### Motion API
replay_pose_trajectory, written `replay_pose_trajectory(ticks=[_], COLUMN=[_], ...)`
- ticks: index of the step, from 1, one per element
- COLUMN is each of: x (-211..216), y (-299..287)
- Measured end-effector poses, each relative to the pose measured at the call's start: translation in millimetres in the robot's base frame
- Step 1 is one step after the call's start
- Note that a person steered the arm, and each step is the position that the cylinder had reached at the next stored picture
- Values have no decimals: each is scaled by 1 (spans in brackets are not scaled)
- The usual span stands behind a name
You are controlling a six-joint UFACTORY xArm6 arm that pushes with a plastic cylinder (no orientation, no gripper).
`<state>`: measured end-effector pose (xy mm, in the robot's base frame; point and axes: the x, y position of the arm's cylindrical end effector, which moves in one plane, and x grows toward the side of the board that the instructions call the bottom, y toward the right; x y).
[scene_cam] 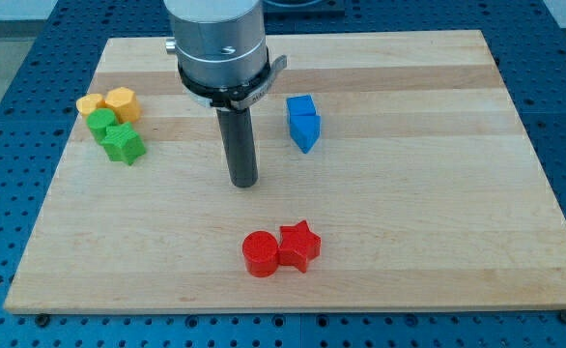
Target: Push the red star along with red circle slightly left
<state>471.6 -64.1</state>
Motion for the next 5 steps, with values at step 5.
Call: replay_pose_trajectory(ticks=[5], x=[-108], y=[7])
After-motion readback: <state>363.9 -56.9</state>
